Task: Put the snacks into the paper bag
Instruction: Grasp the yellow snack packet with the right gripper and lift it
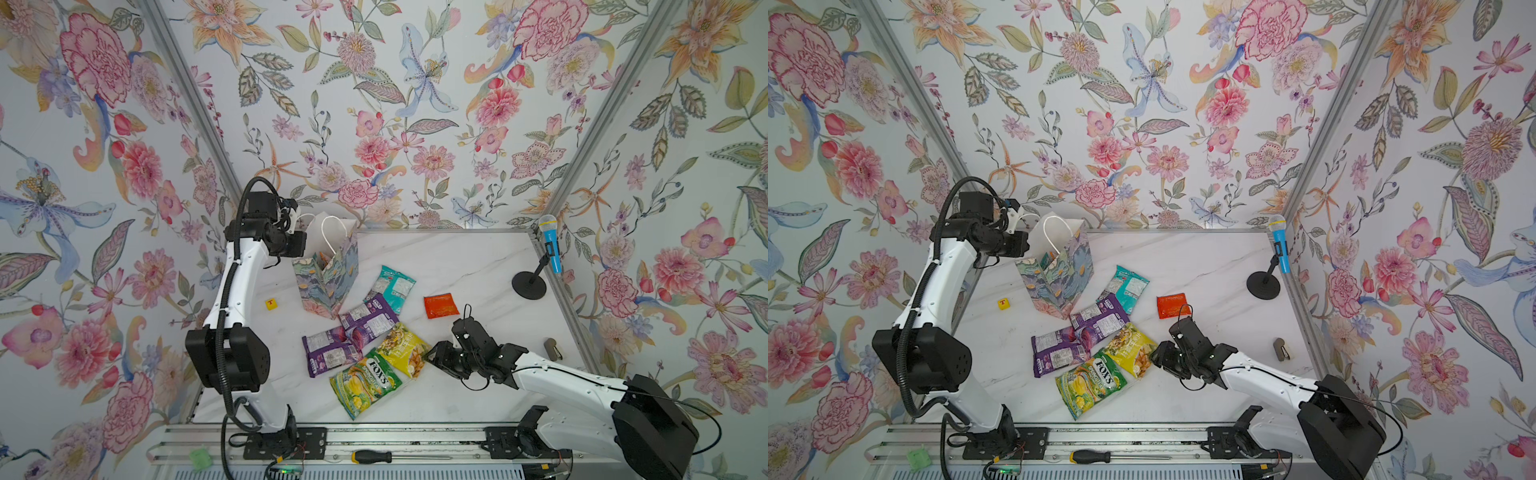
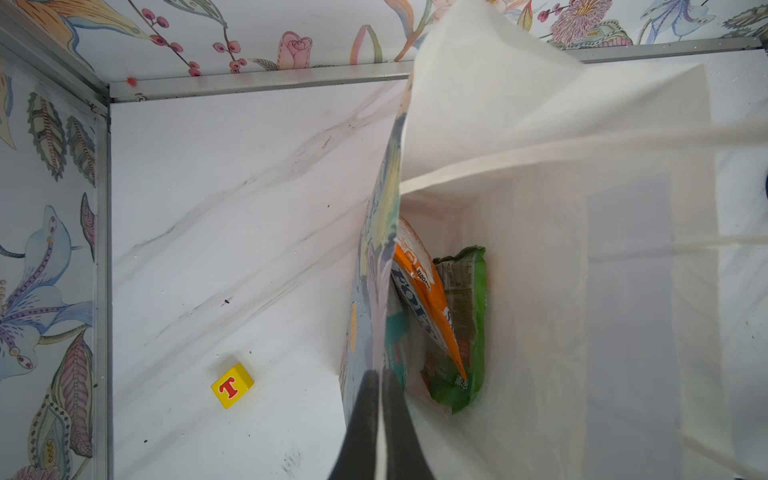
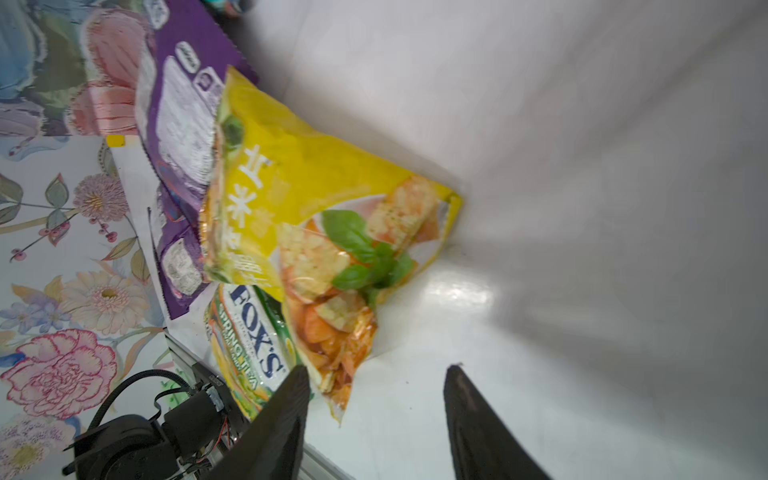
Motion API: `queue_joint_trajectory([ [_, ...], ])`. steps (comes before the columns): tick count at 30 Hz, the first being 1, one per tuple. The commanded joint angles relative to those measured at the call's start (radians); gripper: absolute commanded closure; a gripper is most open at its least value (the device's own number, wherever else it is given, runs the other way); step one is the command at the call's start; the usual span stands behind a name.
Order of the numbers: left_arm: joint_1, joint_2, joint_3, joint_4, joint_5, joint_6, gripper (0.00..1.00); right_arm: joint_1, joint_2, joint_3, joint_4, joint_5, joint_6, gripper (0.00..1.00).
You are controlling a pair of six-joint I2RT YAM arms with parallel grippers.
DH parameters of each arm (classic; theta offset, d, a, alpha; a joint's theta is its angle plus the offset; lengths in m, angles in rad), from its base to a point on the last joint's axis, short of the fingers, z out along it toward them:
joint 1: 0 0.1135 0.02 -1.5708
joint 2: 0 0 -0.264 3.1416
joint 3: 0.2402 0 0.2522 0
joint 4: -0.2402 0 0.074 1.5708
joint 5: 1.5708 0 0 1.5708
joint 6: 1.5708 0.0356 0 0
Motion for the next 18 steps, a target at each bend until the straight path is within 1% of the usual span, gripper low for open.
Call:
queue_joint_trajectory([
  [1,0.0,-0.031,-0.013,0.029,0.036,-0.016,0.98,-0.004,0.014,-0.03,0.141,-0.002,0.06,0.45],
  [6,-0.008,-0.018,-0.006,0.027,0.034,-0.016,0.98,-0.027,0.071,-0.027,0.213,-0.007,0.032,0.45],
  [8,-0.005,-0.004,0.047,-0.029,0.036,-0.004,1.0,-0.03,0.093,-0.01,0.203,-0.016,0.024,0.45],
  [9,-0.005,-0.021,0.03,-0.014,0.041,-0.013,1.0,-0.023,0.104,-0.004,0.196,-0.011,0.022,0.45],
  [10,-0.006,-0.049,-0.017,0.052,0.036,-0.032,0.98,-0.016,0.117,-0.008,0.207,-0.006,0.033,0.45],
  [11,-0.006,-0.054,-0.027,0.082,0.028,-0.038,0.94,-0.012,0.14,-0.014,0.235,-0.024,0.061,0.45],
  [13,-0.006,-0.009,0.076,-0.022,0.023,-0.009,0.98,-0.007,0.185,-0.026,0.315,-0.082,0.121,0.45],
  [14,-0.006,-0.006,0.091,-0.034,0.019,-0.005,0.98,-0.003,0.206,-0.019,0.337,-0.098,0.133,0.45],
  [16,-0.006,-0.031,0.033,0.029,0.044,-0.012,0.96,-0.006,0.231,0.002,0.334,-0.104,0.123,0.45],
  [18,-0.006,-0.017,0.034,0.021,0.04,-0.016,0.96,-0.015,0.255,0.015,0.351,-0.103,0.12,0.45],
])
